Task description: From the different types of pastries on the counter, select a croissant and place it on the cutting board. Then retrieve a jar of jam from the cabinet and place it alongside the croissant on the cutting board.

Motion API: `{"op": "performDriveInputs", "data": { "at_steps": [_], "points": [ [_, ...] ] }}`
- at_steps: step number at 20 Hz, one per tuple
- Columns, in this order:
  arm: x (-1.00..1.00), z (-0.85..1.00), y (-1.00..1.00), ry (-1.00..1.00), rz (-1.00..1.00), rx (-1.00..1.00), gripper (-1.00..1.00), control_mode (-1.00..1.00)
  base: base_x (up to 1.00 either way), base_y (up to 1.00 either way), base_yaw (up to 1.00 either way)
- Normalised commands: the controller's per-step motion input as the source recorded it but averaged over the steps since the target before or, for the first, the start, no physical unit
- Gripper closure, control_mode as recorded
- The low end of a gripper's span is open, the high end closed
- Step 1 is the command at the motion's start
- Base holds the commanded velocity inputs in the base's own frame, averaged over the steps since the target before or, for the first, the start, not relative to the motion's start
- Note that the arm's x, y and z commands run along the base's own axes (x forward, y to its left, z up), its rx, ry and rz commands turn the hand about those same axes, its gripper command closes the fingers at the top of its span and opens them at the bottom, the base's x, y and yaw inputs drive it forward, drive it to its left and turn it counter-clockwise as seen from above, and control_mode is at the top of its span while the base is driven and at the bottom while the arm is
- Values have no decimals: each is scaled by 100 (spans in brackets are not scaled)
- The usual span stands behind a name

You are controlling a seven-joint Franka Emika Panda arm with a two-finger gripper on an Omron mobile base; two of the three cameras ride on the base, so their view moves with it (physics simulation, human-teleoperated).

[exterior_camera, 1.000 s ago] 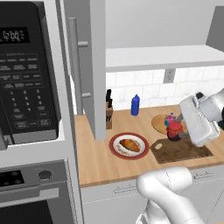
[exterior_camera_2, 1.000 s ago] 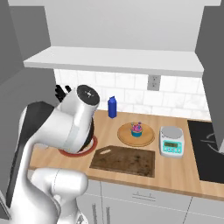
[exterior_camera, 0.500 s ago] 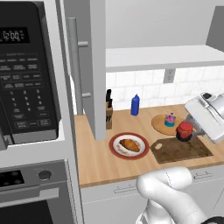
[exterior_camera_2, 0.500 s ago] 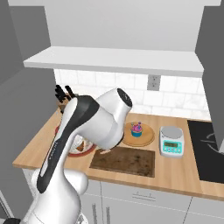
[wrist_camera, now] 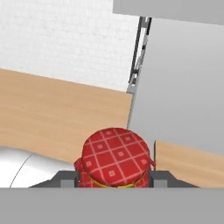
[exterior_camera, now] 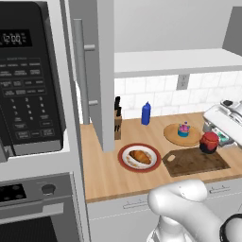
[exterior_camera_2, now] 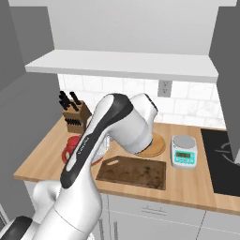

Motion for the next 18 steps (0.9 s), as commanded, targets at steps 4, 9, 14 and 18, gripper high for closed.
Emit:
{"op": "performDriveInputs", "data": {
  "at_steps": [4, 9, 14, 18],
  "points": [
    [28, -18, -5, 0, -4, -8, 100, -100, 0, 0, 0],
    [18, -38, -38, 0, -11, -10, 100, -100, 0, 0, 0],
    [16, -20, -67, 0, -2, -1, 100, -100, 0, 0, 0],
    [32, -26, -63, 0, 0, 0, 100, -100, 0, 0, 0]
  ]
}}
